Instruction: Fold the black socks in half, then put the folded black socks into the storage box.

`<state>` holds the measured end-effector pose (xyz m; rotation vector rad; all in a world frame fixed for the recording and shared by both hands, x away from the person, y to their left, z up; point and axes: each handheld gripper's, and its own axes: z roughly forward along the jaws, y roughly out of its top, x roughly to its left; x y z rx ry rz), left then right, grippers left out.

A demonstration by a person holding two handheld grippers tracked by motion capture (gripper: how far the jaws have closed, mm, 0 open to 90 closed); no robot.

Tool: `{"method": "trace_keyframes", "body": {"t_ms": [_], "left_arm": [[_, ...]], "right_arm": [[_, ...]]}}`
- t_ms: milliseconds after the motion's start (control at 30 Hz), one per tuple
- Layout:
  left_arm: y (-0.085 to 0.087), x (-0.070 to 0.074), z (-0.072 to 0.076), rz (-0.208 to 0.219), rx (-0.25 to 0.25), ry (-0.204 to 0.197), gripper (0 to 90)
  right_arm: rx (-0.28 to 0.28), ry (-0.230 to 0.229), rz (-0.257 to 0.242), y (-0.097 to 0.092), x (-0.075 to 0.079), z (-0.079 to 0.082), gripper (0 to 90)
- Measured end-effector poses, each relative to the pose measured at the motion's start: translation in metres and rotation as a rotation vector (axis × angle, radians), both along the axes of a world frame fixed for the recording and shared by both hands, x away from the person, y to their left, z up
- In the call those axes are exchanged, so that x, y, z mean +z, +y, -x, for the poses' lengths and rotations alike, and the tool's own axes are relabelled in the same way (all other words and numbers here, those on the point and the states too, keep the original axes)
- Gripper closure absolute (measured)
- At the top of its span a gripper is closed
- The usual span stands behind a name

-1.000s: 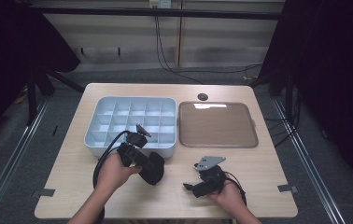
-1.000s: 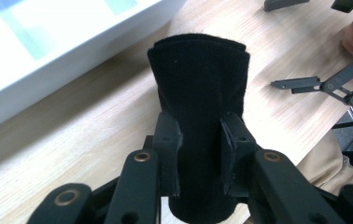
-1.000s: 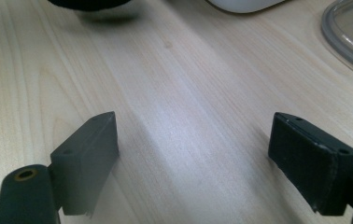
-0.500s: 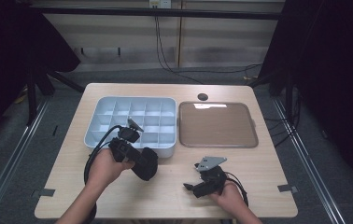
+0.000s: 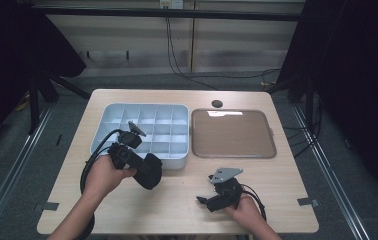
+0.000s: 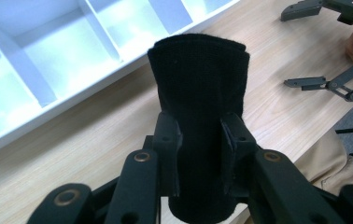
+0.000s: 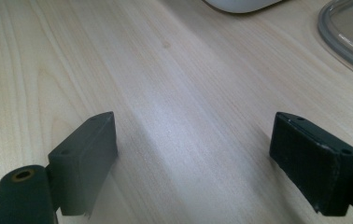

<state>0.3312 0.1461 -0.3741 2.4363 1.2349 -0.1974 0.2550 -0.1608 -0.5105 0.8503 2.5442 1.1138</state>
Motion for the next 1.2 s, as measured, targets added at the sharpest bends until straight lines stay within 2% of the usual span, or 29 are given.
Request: {"method": "trace_keyframes", "body": {"t_ms": [533,633,1200], "left_arm": [[0.010,0.014,-0.006,-0.022,0.013,-0.020,71.8],[0.014,0.016,-0.007,-0.024,0.031,-0.025,71.8],[0.040,0.030,-0.014,-0.022,0.067,-0.045,71.8]], "right_arm": [[0.000,0.006,-0.001,0.000,0.000,0.000,14.6],[-0.001,0.008,-0.001,0.000,0.000,0.001,14.6],[-0.004,0.010,-0.006,-0.001,0.000,0.001,14.4]]}}
